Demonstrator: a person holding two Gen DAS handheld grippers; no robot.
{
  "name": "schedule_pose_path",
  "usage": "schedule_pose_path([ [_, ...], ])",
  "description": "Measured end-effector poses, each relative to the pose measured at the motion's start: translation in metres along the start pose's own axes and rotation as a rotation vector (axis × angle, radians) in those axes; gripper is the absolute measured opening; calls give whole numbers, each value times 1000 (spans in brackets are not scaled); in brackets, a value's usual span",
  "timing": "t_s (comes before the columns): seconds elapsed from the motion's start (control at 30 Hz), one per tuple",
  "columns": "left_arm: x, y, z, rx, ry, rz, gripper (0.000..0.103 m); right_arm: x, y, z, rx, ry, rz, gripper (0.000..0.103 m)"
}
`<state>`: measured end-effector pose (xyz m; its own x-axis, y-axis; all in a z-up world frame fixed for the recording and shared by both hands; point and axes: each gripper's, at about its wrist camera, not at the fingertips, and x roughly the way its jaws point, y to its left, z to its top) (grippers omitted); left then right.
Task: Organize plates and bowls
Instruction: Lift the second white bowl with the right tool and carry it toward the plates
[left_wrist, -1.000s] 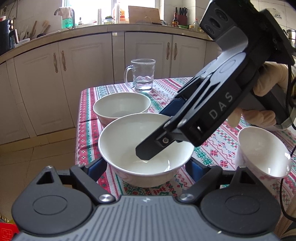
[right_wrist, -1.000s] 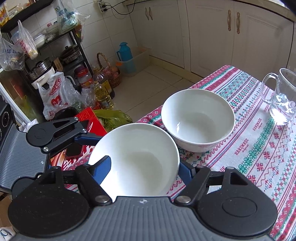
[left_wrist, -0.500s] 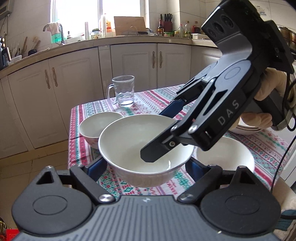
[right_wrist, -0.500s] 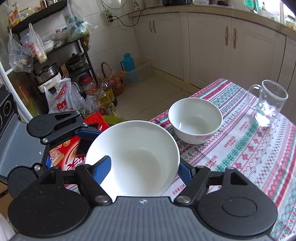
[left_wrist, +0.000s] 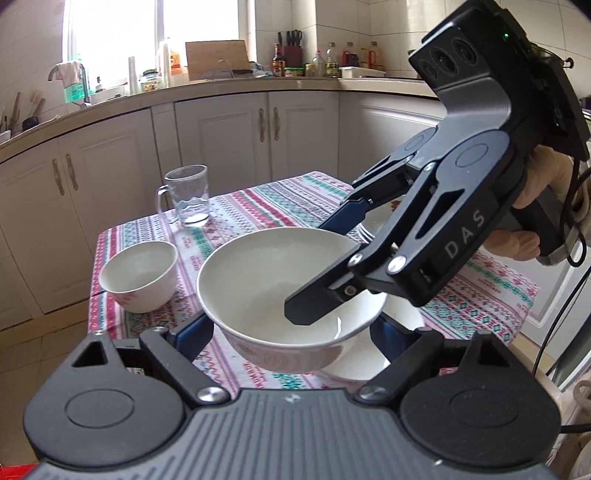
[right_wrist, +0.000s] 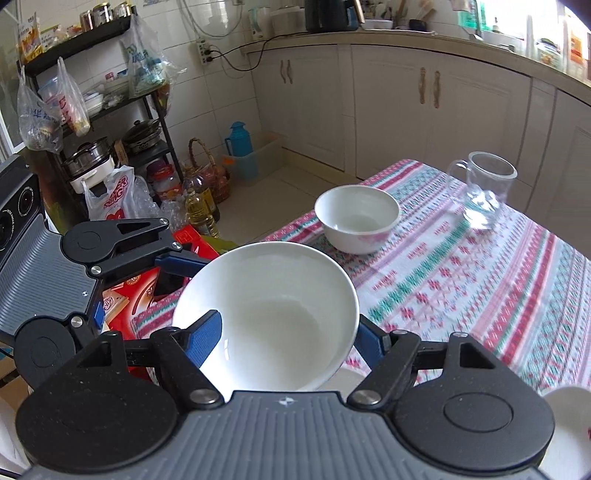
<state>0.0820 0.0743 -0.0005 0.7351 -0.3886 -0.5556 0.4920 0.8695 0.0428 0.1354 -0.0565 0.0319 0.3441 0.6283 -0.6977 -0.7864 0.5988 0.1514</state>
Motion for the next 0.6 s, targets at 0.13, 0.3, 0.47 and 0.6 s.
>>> schedule_pose_path([
  [0.13,5,-13,1,9,9,-23,91,-11,-2,-15,19,-3,-17,81],
  [0.3,13,-25,1,15,28,-44,91,-21,-10,-30,40,-4,-33,81],
  [0.47,21,-30,-1,15,52,-61,91,-24,-15,-40,58,-2,-38,81],
  [0.6,26,-33,-3,17,72,-70,91,-24,-17,-45,68,8,-35,81],
])
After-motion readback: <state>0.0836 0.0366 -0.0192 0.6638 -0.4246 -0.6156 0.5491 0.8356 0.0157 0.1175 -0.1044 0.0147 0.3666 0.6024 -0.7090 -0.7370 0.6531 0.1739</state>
